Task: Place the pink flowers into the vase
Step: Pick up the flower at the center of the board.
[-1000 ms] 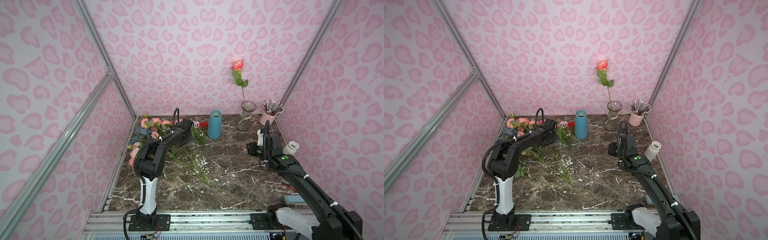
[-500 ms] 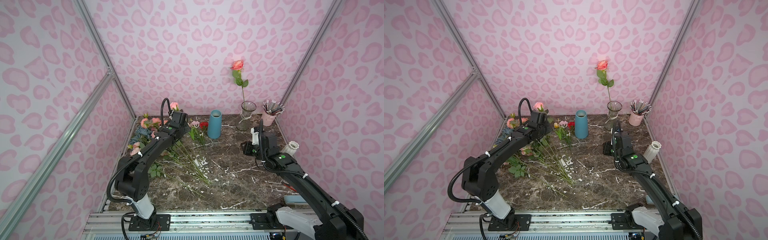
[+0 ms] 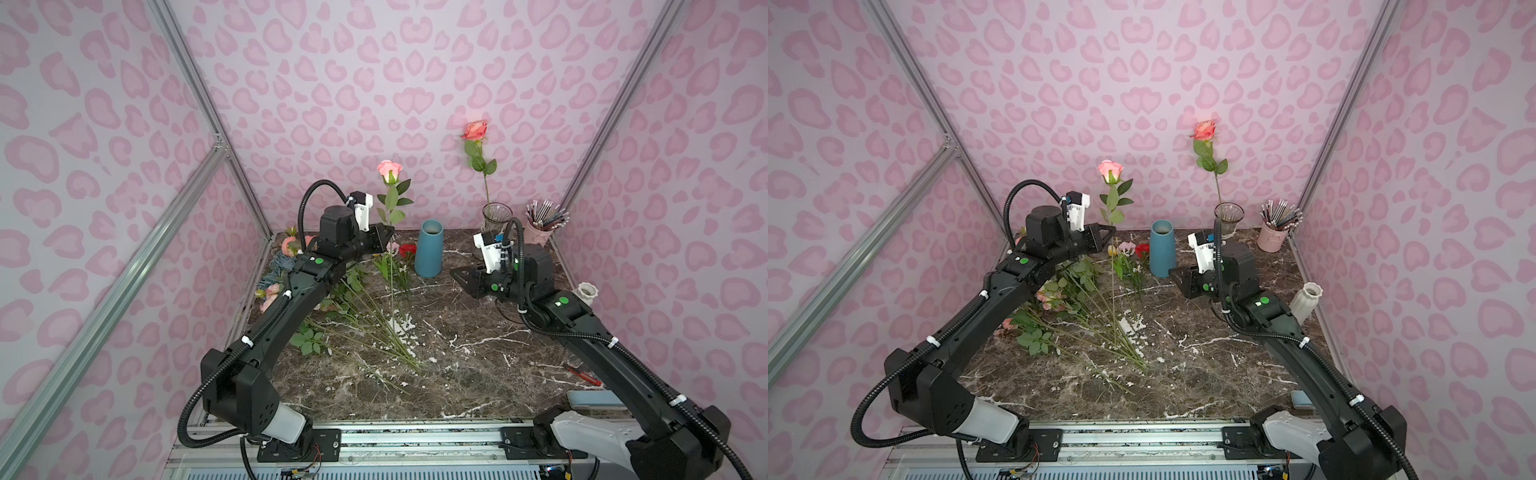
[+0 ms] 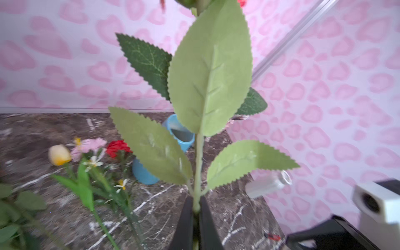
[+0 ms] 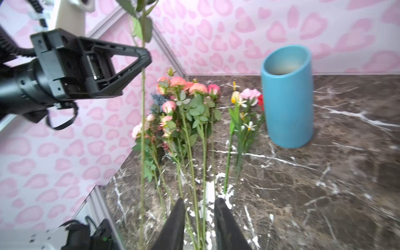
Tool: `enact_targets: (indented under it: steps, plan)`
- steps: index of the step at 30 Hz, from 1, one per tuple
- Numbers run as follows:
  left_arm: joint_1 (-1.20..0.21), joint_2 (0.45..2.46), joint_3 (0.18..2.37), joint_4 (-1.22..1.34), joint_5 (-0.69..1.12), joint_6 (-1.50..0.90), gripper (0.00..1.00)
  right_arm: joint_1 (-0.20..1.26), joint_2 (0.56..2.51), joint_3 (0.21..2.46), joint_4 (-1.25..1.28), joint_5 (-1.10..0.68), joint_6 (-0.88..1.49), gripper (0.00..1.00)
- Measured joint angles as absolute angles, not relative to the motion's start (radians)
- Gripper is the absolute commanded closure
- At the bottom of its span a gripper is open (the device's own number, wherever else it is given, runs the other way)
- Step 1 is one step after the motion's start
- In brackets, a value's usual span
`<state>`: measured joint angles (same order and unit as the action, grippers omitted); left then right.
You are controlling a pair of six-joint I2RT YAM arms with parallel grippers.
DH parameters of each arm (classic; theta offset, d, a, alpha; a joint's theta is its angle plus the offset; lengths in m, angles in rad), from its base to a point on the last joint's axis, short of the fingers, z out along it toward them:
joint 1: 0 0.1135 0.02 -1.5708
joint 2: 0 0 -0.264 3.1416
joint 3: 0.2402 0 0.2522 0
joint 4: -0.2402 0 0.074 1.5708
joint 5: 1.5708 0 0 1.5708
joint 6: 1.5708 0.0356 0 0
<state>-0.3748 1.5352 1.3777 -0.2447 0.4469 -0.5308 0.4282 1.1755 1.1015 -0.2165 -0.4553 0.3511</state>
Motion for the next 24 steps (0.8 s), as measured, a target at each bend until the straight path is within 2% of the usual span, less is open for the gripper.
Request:
enact_targets:
  steps: [4, 10, 24]
  plan:
    - [-0.374, 1.521, 1.334, -0.125, 0.648, -0.553, 0.97, 0.456, 1.211, 1.131, -0.161, -0.532, 0.366, 0.76]
    - [-0.369, 1.494, 1.267, 0.056, 0.827, -0.618, 0.97, 0.468, 1.242, 1.137, -0.041, -0.616, 0.427, 0.77]
    - [-0.369, 1.491, 1.162, 0.356, 0.973, -0.817, 0.97, 0.491, 1.290, 1.129, 0.196, -0.738, 0.517, 0.78]
